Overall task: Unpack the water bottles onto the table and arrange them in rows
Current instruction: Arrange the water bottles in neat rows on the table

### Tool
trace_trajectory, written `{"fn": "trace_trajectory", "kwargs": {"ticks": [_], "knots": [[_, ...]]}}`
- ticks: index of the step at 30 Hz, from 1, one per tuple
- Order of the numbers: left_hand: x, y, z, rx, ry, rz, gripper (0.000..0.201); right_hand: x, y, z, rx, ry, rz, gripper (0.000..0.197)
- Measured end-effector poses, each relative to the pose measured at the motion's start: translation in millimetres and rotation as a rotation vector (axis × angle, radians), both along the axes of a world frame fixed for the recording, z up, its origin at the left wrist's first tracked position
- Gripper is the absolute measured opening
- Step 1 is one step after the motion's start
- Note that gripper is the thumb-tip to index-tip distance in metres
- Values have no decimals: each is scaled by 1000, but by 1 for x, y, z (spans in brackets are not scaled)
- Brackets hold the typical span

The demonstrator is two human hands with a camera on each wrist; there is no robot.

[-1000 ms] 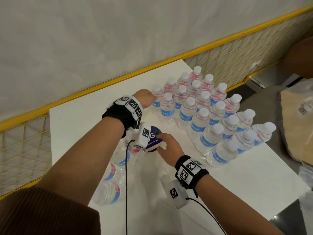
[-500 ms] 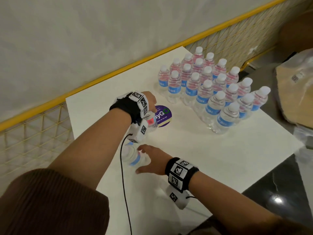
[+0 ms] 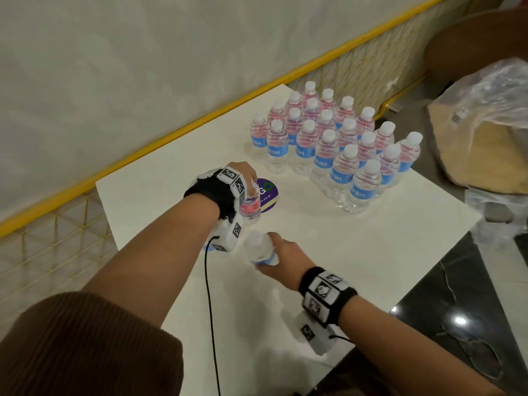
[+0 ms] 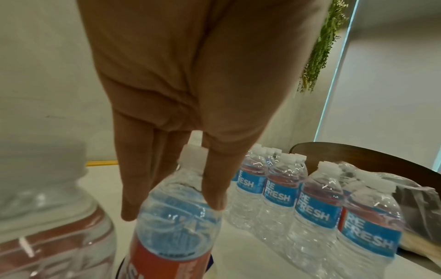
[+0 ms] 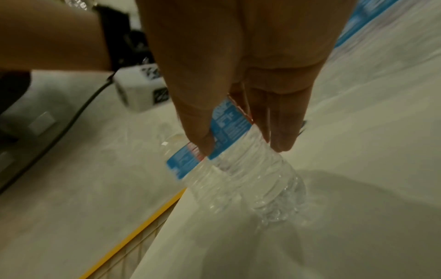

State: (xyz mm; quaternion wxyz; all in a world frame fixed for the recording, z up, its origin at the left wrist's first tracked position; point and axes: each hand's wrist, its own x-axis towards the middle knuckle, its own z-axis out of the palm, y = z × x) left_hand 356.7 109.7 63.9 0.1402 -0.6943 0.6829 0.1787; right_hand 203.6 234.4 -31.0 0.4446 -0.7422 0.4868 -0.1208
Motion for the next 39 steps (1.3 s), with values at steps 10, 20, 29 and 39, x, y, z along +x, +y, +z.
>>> {"fn": "trace_trajectory", "kwargs": {"ticks": [10, 20, 29, 39], "knots": [[-34, -8, 2, -70, 129, 25, 15, -73, -56, -3, 6, -108, -297, 61], [-80, -6, -44, -267, 586, 265, 51, -82, -97, -26, -13, -200, -510, 79], [-81, -1, -103, -278, 1025, 553, 69, -85, -108, -35, 36, -198, -576, 58], [-71, -20, -130, -309, 998, 619, 66, -64, -119, -37, 24, -240, -581, 68]]}}
